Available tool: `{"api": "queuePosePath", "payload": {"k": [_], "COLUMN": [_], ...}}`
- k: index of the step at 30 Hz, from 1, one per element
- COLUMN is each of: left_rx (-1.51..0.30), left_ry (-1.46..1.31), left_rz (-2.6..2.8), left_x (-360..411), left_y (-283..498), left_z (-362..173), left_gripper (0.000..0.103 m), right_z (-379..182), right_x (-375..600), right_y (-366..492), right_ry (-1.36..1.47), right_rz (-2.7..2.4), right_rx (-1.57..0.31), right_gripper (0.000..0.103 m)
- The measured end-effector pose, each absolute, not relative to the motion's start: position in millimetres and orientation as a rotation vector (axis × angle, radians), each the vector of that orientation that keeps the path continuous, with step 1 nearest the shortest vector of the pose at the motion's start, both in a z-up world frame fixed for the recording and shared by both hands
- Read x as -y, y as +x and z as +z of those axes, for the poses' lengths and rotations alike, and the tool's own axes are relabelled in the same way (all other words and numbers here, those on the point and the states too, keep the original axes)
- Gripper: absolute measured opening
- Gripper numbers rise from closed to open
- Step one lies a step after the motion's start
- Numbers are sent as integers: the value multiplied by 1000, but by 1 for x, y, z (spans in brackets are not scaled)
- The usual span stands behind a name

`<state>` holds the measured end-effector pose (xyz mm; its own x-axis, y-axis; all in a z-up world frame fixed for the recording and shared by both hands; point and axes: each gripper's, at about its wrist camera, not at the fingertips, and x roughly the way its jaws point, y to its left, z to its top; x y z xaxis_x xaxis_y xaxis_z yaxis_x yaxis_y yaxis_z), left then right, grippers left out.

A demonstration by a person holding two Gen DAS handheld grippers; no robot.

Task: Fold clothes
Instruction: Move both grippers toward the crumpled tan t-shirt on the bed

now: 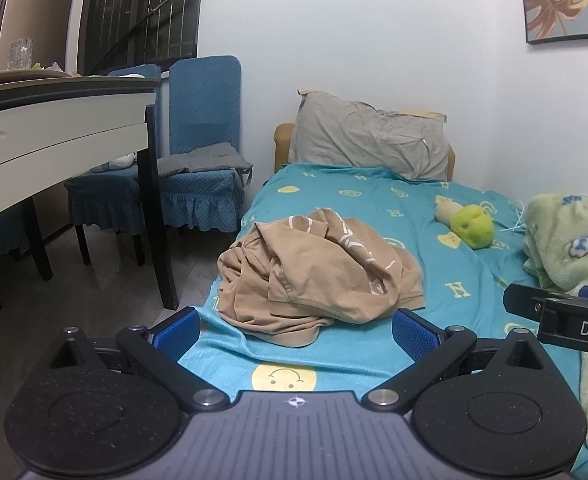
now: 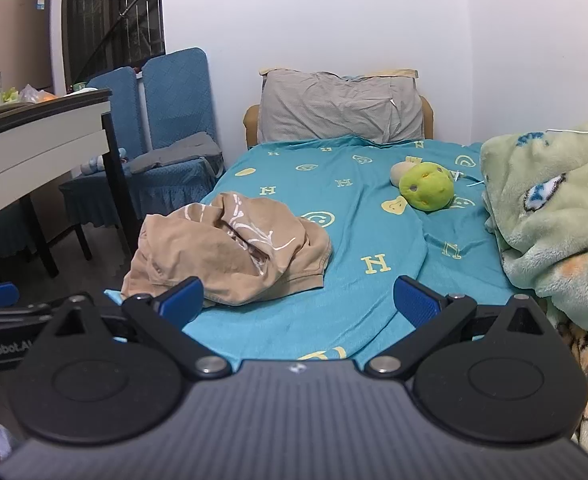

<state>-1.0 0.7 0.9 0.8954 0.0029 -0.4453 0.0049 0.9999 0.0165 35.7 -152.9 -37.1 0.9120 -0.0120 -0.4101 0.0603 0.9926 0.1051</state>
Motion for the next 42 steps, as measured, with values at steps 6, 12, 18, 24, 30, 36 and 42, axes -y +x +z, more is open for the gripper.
{"api": "queuePosePath", "payload": {"k": [6, 12, 18, 24, 30, 36, 42], "left_rx": [-445, -429, -417, -395, -420, -474, -555], "left_ry": [-3, -23, -32, -19, 15, 91, 328], "left_rz": [-3, -6, -5, -5, -3, -24, -85], "left_x": [-3, -5, -5, -4, 2, 11, 33], "left_y": [-4, -7, -7, -7, 1, 21, 77], "left_z": [3, 6, 7, 7, 0, -9, -33], "left_gripper": [103, 103, 103, 103, 103, 103, 97], "right_z": [-37, -35, -31, -27, 10, 46, 29], "right_x": [150, 154, 159, 161, 163, 173, 219], "right_y": [35, 36, 35, 36, 47, 70, 89], "right_ry": [116, 166, 239, 262, 247, 215, 356], "right_rz": [-36, -13, 51, 35, 40, 32, 32], "right_rx": [-422, -436, -426, -395, -329, -263, -307], "right_gripper": [103, 103, 103, 98, 67, 39, 39]}}
